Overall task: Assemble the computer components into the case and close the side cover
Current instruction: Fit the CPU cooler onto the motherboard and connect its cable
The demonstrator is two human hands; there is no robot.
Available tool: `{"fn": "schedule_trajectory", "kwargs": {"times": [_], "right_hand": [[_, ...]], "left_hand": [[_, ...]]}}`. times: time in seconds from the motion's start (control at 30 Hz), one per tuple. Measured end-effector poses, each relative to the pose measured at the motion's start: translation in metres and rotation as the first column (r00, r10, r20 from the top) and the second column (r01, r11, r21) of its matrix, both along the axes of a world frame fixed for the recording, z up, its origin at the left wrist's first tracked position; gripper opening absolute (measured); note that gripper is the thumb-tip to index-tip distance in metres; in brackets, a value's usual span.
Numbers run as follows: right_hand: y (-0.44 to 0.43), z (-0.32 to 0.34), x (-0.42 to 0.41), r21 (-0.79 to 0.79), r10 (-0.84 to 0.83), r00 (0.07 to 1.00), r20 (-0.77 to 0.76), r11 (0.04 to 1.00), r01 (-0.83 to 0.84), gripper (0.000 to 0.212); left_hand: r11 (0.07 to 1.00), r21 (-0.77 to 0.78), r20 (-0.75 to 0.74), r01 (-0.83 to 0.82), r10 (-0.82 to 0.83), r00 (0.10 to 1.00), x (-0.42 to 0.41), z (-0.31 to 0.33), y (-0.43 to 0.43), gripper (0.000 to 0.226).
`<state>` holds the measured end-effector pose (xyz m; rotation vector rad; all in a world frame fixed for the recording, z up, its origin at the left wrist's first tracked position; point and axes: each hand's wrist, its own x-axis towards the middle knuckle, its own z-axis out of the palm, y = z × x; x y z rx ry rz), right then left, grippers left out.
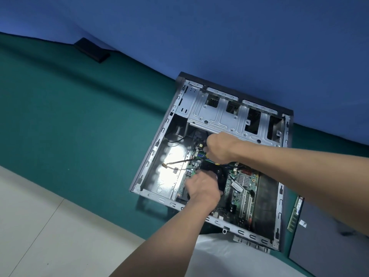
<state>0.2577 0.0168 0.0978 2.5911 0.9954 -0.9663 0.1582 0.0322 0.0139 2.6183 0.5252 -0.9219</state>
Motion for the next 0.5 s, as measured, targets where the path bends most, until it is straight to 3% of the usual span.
{"fn": "schedule_trajectory", "kwargs": {"times": [0.1,0.2,0.27,0.37,0.5], "right_hand": [[0.001,0.009,-0.005,-0.004,0.135,0.989,-0.052,0.991,-0.136,0.016],[0.001,0.01,-0.011,0.092,0.296,0.95,0.102,0.948,-0.306,0.011],[0.001,0.005,-0.011,0.093,0.274,0.951,0.14,0.953,-0.289,0.016],[0.005,-0.001,-0.004,0.079,0.075,0.993,0.095,0.993,-0.083,0.032],[0.013,0.005,0.006,-0.038,0.103,0.994,-0.039,0.994,-0.105,0.023]], "left_hand": [[1.0,0.017,-0.047,-0.008,0.009,0.999,0.001,0.002,-0.001,0.053],[1.0,0.025,-0.028,0.018,-0.017,0.999,-0.001,0.004,0.0,0.057],[0.999,0.009,-0.027,0.037,-0.037,0.999,-0.002,0.006,0.0,0.052],[0.994,0.019,-0.025,0.107,-0.106,0.994,-0.003,0.007,0.001,0.052],[0.89,0.227,0.037,0.395,-0.413,0.91,-0.004,0.022,0.004,0.038]]}}
